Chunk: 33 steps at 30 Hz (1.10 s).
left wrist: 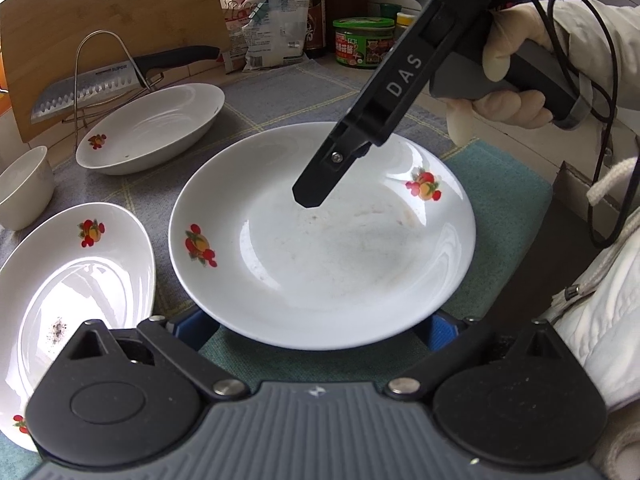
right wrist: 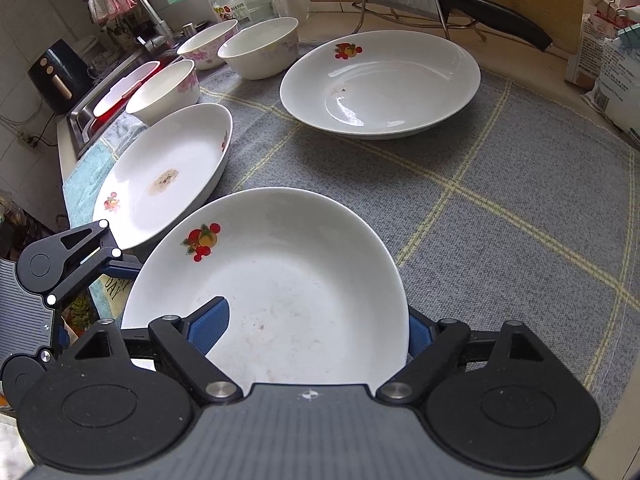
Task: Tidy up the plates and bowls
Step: 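Lift the large floral plate with the right gripper and carry it across the towel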
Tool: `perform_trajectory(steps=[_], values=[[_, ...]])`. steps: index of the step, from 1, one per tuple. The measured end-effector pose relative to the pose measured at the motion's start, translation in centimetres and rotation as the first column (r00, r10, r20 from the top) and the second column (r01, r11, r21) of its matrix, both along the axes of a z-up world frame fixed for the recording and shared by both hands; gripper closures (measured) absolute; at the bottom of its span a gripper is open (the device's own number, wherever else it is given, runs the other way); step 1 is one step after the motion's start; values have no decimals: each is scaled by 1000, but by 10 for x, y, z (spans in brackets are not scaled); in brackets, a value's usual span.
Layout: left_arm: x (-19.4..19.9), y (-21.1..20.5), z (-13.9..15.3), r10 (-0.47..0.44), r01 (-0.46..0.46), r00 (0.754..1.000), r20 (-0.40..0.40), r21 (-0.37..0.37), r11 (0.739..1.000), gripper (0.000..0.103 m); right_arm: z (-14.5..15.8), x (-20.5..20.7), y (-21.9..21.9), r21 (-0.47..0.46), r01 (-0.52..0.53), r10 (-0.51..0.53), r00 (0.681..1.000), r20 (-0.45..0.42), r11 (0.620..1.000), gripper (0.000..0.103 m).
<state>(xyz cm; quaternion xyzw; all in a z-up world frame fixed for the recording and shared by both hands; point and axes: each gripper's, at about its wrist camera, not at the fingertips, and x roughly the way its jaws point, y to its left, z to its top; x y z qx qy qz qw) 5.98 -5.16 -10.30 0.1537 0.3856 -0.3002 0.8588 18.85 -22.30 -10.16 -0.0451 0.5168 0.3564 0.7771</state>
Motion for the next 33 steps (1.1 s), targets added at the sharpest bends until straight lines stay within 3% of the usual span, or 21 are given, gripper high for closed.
perform_trajectory(steps=[8, 17, 22, 33], values=[[9, -10, 10, -31, 32, 999, 28, -10, 999, 3, 17, -2, -15, 5, 29, -29, 999, 45, 1000, 11], [41, -47, 13, -106, 108, 992, 67, -32, 994, 3, 33, 14, -57, -4, 136, -134, 983, 127, 991, 11], [59, -72, 9, -136, 139, 988, 68, -46, 989, 3, 32, 25, -82, -18, 193, -188, 971, 150, 981, 11], [98, -78, -4, -144, 147, 988, 56, -55, 988, 3, 18, 51, -108, -31, 250, -243, 959, 147, 968, 11]])
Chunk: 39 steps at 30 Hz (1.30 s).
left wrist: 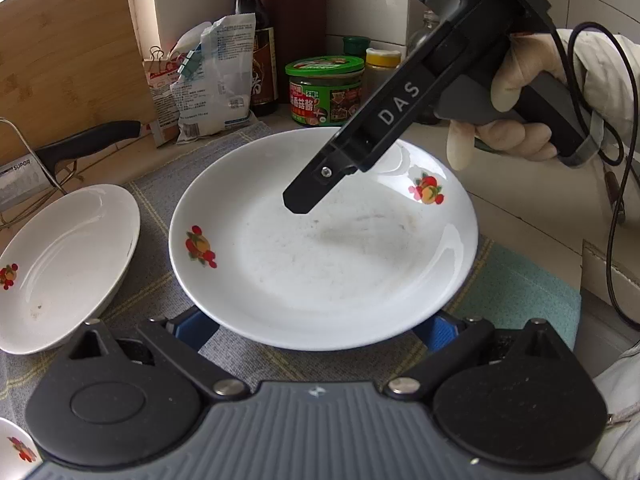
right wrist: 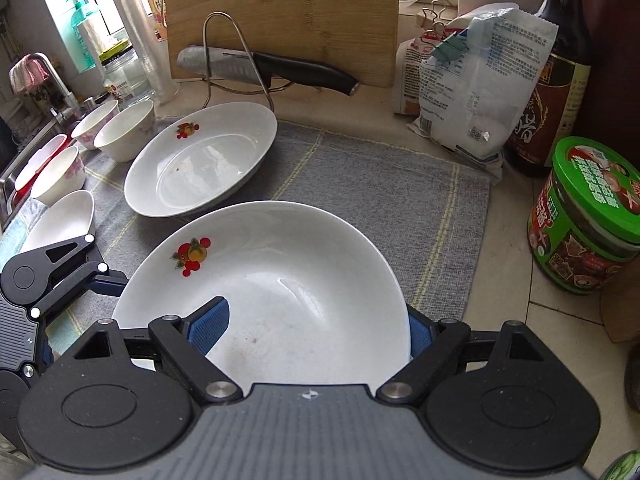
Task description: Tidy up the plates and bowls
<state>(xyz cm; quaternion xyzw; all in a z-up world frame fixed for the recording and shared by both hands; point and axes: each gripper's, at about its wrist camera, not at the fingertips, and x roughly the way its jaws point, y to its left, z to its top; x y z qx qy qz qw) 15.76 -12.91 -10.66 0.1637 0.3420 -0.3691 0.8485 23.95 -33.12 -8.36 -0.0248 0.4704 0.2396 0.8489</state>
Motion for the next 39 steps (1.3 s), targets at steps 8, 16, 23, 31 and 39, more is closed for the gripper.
perform_trajectory(steps=[8, 16, 23, 31, 39], values=[[13, -7, -6, 23, -23, 1000, -11, 7, 1000, 3, -12, 16, -4, -13, 11, -11, 1000, -4, 1000, 11], [13, -12, -11, 30, -31, 1000, 5, 38, 999, 2, -21, 22, -5, -20, 32, -33, 999, -26, 999, 4], [-2, 3, 2, 85, -85, 996, -10, -10, 996, 2, -8, 11, 1, -78, 46, -42, 998, 54, 996, 0], [-35, 36, 42, 218, -214, 975, 44, -88, 973, 1, 24, -22, 24, -118, 91, -68, 980, 188, 989, 0], [-75, 79, 67, 393, -380, 913, 106, -126, 916, 1, 38, -58, 70, -73, 82, -61, 967, 249, 994, 0]])
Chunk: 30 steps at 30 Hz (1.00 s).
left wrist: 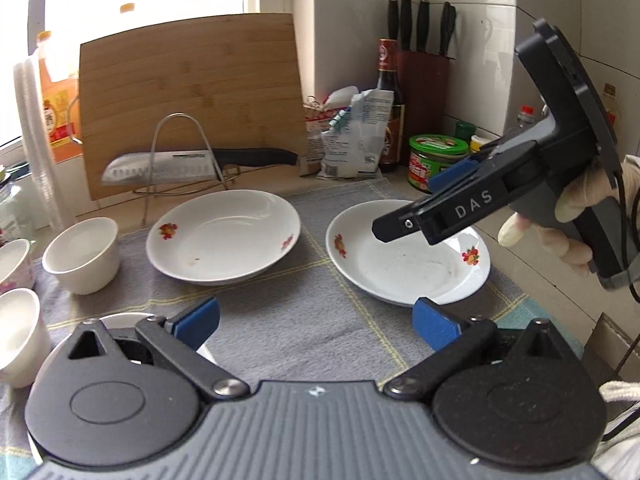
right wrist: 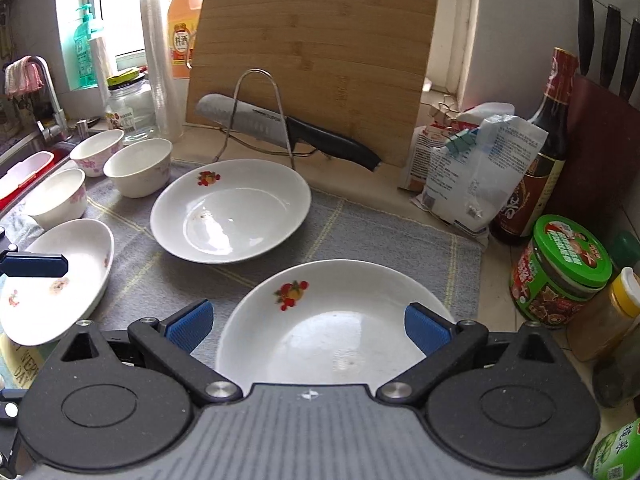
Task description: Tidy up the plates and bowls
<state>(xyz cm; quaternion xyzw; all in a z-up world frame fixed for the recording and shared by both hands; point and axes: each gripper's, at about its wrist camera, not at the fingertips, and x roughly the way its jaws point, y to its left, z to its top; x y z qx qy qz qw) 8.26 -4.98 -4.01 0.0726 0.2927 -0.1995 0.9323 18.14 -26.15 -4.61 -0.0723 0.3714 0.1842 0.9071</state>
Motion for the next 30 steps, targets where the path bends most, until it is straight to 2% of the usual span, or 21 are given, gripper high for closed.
perform_trajectory(steps=[6, 13, 22, 30], values=[[-28, 41, 4, 99, -99, 995, -4, 5, 995, 1, -2, -24, 47, 38, -69, 70, 998, -4, 997, 0], [-51, 91, 3, 136, -136, 991, -16, 9, 991, 1, -17, -47, 99, 48, -116, 118, 992, -42, 992, 0], [-53, 148, -1, 135, -136, 990, -27, -45, 990, 1, -39, -75, 147, 2, -145, 145, 985, -91, 989, 0], [-50, 156, -11, 179, -179, 983, -42, -7, 984, 1, -58, -79, 171, -70, -222, 214, 970, -112, 972, 0]])
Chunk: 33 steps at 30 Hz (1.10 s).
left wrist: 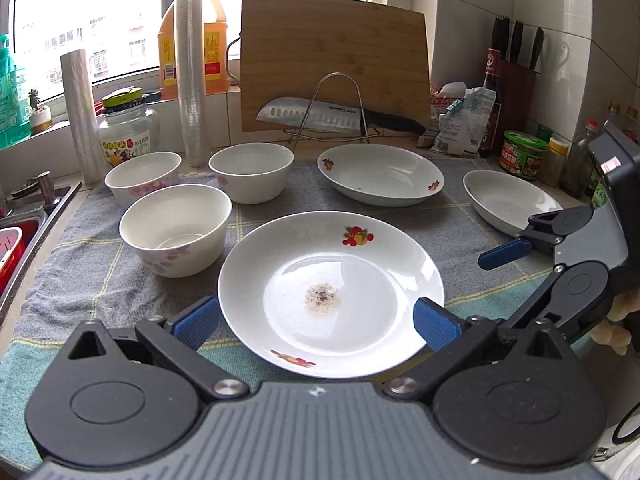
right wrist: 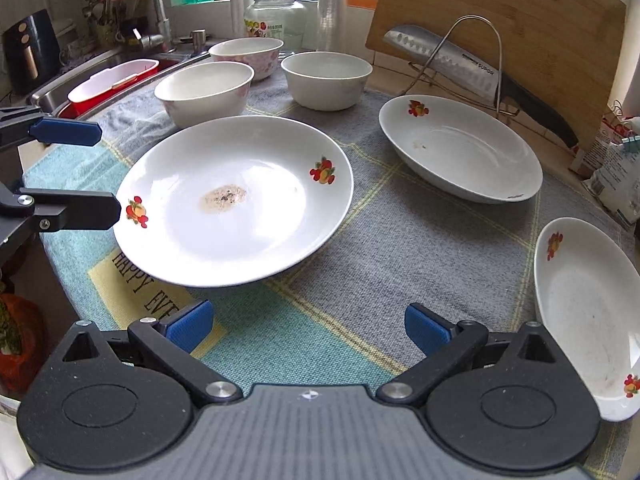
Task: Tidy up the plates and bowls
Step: 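Move the right gripper to the stained white plate's rim and grasp it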
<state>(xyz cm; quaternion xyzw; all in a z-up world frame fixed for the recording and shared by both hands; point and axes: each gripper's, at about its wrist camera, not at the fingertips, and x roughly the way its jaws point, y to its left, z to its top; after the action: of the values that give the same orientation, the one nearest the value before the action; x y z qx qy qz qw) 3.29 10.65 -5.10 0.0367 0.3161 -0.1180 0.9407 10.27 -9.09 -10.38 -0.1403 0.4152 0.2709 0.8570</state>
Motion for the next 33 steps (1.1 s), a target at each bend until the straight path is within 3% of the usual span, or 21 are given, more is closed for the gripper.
perform_trajectory(steps=[5, 14, 17, 23, 29, 33], values=[[5, -5, -1, 60, -60, 998, -15, 30, 998, 1, -11, 6, 6, -11, -84, 84, 996, 14, 996, 0], [8, -8, -2, 141, -137, 988, -61, 71, 988, 1, -16, 21, 3, 60, -183, 184, 983, -12, 981, 0], [3, -1, -10, 111, -105, 988, -104, 69, 992, 1, -16, 22, 4, 36, -212, 212, 977, -9, 977, 0], [-4, 8, -32, 25, -2, 980, -196, 119, 993, 1, -9, 26, -9, 90, -175, 182, 981, -68, 980, 0], [5, 10, -48, -84, 113, 975, -205, 134, 985, 1, -3, 30, -9, 103, -112, 122, 988, -96, 988, 0], [19, 14, -52, -134, 153, 969, -206, 79, 985, 1, 2, 30, -2, 118, -119, 133, 984, -117, 986, 0]])
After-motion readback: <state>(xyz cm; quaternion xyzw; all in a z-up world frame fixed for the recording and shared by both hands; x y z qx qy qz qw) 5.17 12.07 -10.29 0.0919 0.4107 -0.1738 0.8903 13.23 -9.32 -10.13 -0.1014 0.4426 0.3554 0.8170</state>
